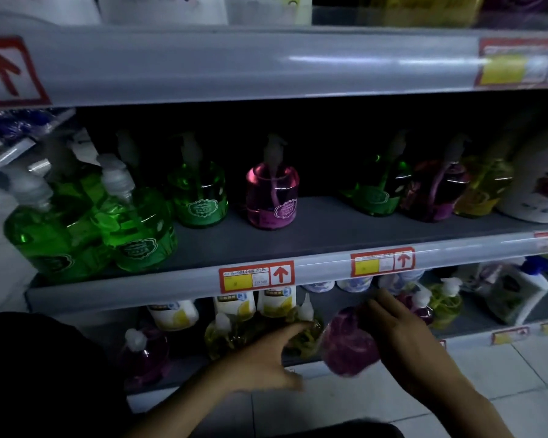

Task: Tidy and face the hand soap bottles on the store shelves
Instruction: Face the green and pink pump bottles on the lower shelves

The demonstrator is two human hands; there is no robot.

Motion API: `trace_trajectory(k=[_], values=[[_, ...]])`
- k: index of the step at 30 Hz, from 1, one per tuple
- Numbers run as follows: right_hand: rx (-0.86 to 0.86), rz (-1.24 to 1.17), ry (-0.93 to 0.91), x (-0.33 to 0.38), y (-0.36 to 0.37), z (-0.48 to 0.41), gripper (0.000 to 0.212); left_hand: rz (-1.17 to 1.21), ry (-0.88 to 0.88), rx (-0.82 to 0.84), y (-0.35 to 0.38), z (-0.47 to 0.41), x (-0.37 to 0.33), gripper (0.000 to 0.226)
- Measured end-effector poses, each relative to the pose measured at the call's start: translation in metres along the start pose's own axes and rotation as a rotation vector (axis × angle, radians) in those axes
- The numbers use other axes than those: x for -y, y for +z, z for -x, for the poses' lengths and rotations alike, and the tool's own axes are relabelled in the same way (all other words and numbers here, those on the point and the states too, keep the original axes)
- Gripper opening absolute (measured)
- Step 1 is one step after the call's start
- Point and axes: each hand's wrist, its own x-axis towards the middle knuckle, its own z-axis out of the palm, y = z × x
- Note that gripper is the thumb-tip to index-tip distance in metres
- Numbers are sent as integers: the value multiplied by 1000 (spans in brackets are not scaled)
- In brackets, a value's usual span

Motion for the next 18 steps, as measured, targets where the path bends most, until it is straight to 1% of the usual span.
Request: trace_trajectory(k=[1, 3, 6, 7, 9, 10, 11, 13, 15, 16, 18], values=[[-49, -68, -39, 11, -14, 2, 14, 93, 12, 72, -1, 5, -13, 78], [-132, -228, -89, 33, -38, 3, 13, 243, 89, 149, -3, 14, -34, 77], [-163, -469, -113, 58, -64, -3, 14, 406, 231, 223, -6, 31, -59, 81], [-172, -532, -90, 64, -71, -7, 14, 463, 287, 222, -7, 37, -66, 79], [-210, -655, 29, 69, -86, -19, 10, 605, 371, 184, -7, 46, -77, 70], [-226, -712, 108, 70, -91, -25, 12, 667, 397, 144, -8, 49, -81, 67], [-224, -763, 188, 70, -97, -31, 21, 727, 418, 85, -9, 50, -84, 64], [-165, -901, 362, 68, -106, -39, 36, 861, 414, -51, -15, 50, -86, 63], [-15, -1041, 481, 68, -112, -43, 41, 980, 414, -116, -24, 53, -85, 66], [83, -1066, 477, 70, -112, -45, 41, 1024, 412, -133, -30, 55, -83, 70], [231, -1013, 387, 78, -108, -46, 40, 1069, 430, -141, -40, 60, -81, 78]])
